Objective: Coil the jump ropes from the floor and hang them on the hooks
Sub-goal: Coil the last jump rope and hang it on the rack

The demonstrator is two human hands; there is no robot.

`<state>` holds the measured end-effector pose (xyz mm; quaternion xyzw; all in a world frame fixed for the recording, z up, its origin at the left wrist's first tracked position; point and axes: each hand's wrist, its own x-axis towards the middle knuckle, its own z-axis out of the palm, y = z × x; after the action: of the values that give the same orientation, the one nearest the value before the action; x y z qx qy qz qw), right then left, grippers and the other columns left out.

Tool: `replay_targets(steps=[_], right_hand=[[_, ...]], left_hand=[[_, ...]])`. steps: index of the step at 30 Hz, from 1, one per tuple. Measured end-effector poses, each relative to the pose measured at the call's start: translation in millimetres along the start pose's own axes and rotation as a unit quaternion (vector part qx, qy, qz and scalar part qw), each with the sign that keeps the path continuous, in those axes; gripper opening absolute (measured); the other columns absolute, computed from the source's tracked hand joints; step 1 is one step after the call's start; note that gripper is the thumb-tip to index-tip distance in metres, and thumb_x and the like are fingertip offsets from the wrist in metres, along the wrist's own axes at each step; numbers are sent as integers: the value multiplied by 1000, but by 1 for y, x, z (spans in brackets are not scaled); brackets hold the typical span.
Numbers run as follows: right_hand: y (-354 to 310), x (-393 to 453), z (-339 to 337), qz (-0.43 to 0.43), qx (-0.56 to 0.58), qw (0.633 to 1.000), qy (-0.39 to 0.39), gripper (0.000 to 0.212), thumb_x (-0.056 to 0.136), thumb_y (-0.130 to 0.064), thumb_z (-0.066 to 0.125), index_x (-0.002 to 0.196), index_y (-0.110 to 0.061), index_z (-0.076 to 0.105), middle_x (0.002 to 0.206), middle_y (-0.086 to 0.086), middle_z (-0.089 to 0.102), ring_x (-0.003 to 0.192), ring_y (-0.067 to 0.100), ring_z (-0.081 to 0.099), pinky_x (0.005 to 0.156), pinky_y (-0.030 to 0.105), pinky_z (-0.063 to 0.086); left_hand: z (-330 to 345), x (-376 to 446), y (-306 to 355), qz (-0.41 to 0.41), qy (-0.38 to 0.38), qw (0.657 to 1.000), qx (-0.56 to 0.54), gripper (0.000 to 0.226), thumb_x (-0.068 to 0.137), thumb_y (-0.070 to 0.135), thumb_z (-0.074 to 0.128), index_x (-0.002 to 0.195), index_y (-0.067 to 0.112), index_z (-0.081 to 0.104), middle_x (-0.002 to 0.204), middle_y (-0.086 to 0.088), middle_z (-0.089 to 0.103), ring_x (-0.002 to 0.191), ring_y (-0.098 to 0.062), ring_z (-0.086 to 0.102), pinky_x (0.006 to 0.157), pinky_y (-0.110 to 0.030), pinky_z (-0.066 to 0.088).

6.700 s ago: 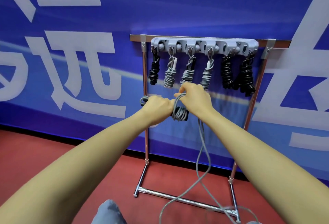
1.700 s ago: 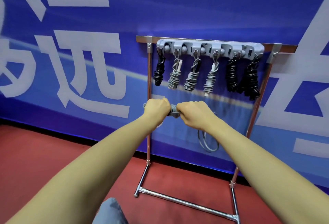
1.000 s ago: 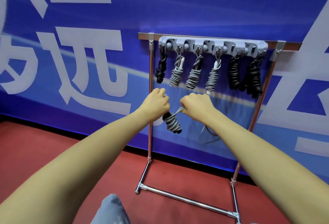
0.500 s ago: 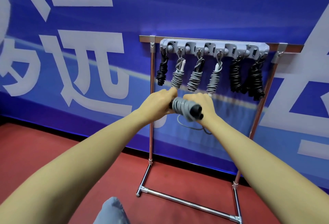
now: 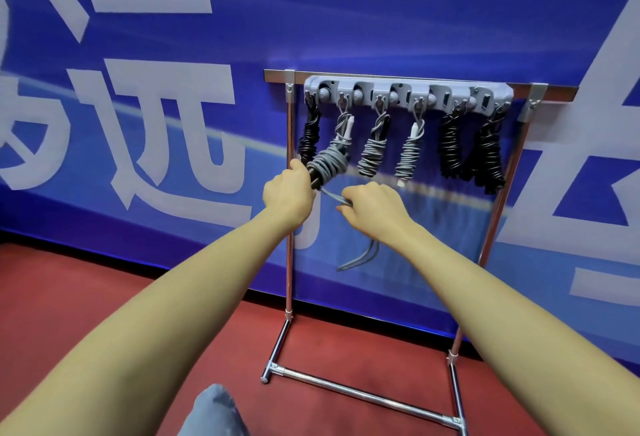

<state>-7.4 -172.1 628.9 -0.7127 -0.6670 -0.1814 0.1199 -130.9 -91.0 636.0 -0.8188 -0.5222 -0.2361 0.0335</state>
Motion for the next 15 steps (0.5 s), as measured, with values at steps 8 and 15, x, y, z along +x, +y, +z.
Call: replay_targets(steps=[8,15], right_hand=[[-3,0,1,-175,-122,973,87,16,65,-3,66,61,-14,54,53,2,55,52,25,43,64,30,27],[-4,6,-15,-145,-153,965,154,41,53,-3,73,51,-19,35,40,-2,44,46,22,35,65,34,20]], left_hand=[[13,1,-11,74,-48,976,199,33,82,3,62,111,8,47,94,-5,64,82,-29,64,56,-29,38],[12,3,-9,232,-53,921,309,19,85,2,55,78,15,42,66,4,40,68,-22,48,55,-27,24]])
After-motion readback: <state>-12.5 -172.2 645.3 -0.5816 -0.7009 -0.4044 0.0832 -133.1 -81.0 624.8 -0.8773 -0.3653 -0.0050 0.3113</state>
